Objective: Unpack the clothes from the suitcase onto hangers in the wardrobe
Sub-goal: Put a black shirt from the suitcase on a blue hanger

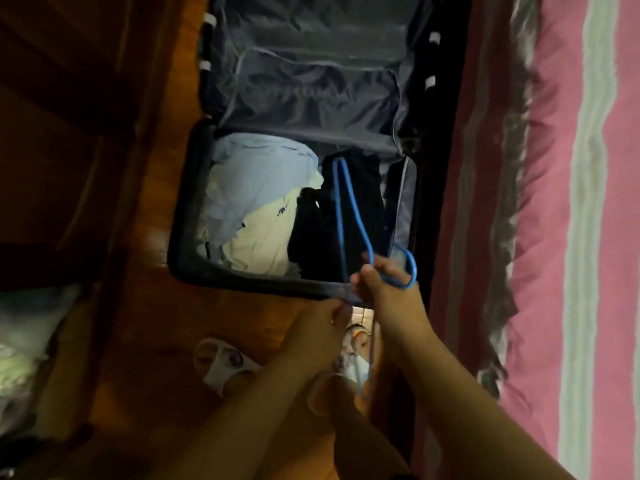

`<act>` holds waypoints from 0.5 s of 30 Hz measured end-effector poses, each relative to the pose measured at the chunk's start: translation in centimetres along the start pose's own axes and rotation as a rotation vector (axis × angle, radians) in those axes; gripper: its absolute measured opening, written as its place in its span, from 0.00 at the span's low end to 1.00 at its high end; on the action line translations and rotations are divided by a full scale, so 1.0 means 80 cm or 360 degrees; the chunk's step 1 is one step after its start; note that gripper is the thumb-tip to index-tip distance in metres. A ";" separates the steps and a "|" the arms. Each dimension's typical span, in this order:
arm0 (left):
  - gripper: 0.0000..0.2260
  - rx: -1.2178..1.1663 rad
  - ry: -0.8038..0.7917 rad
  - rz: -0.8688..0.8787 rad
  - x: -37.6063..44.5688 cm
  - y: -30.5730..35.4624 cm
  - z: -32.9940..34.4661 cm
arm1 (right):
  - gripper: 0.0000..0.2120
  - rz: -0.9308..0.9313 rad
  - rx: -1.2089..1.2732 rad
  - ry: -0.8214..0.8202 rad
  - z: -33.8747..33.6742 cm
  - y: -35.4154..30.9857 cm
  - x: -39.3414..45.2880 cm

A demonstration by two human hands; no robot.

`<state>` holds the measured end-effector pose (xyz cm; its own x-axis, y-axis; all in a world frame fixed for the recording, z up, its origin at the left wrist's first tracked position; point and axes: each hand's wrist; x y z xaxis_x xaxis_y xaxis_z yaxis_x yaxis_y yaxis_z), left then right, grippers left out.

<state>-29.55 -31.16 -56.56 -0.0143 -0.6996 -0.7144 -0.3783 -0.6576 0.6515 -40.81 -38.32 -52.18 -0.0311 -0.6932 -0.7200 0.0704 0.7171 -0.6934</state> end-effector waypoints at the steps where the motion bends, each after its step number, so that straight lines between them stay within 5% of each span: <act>1: 0.08 0.0126 -0.0020 -0.0032 0.027 -0.018 -0.006 | 0.08 -0.0058 -0.0031 0.0066 -0.009 0.013 0.025; 5: 0.10 0.0554 0.0106 -0.0150 0.131 -0.062 -0.048 | 0.09 -0.0215 -0.0141 0.0213 -0.038 0.024 0.108; 10: 0.25 0.1065 0.0507 0.0140 0.317 -0.077 -0.087 | 0.09 -0.0304 0.0010 0.0249 -0.040 0.008 0.215; 15: 0.24 0.1466 0.0280 0.0024 0.465 -0.116 -0.094 | 0.08 -0.0439 -0.0064 0.0262 -0.040 0.006 0.280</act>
<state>-19.64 -53.23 -87.27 0.0867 -0.7878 -0.6098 -0.9641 -0.2205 0.1479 -44.68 -53.30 -68.72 -0.2044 -0.8432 -0.4972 -0.0025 0.5083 -0.8612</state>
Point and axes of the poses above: each hand's wrist, its own x-axis towards the middle knuckle, its own z-axis out of the palm, y = z × x, and after that the axes turned 4 degrees about x, right-handed
